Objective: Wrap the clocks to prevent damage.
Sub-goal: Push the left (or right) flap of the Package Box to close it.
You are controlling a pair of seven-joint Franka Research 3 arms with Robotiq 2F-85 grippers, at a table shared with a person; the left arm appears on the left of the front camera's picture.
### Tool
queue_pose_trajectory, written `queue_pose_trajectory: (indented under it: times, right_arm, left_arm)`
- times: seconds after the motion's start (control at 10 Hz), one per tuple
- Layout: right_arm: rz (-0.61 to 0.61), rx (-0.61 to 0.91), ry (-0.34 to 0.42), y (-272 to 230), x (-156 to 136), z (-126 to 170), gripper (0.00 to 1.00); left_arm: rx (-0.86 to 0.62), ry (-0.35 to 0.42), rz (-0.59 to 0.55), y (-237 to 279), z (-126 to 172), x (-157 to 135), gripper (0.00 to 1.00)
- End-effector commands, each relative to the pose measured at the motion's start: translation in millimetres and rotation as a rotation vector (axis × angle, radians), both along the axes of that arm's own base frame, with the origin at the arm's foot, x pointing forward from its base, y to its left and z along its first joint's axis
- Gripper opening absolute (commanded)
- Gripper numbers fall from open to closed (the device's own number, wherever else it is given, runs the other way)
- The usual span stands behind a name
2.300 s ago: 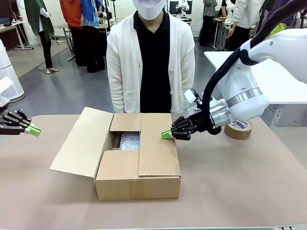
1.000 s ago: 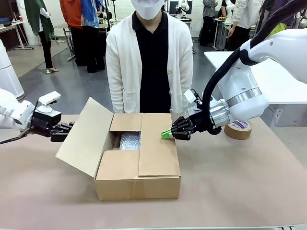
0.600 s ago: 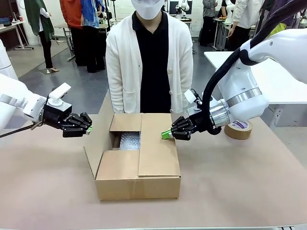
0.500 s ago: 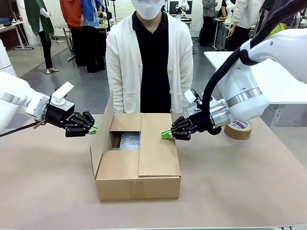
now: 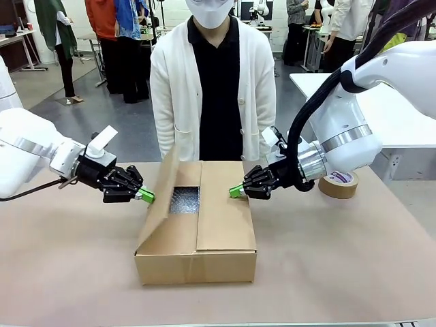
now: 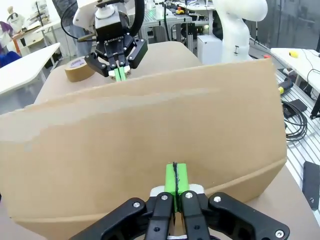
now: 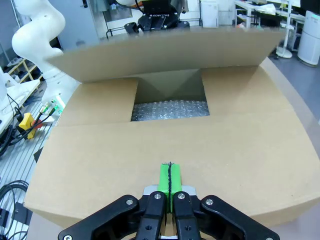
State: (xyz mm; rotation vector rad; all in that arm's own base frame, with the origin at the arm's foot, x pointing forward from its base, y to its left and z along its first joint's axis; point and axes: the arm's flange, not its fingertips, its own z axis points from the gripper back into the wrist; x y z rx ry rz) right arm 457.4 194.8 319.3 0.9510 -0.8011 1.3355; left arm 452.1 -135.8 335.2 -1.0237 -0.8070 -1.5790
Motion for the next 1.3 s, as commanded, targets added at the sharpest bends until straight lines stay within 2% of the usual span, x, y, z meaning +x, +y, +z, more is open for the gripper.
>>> queue_pose_trajectory:
  times: [0.0,0.4,1.2]
  right_arm:
    - [-0.011,-0.003,0.004,0.2,-1.3,-5.5,0.01]
    - [-0.011,-0.003,0.004,0.2,-1.3,-5.5,0.01]
    - [-0.011,-0.003,0.004,0.2,-1.3,-5.5,0.01]
  left_arm:
    - [-0.003,-0.042,0.043,-11.4,-16.2,3.0,0.0]
    - [0.057,-0.02,0.066,-14.3,-32.8,12.4,0.0]
    - [0.117,-0.016,0.088,-24.0,-39.2,15.5,0.0]
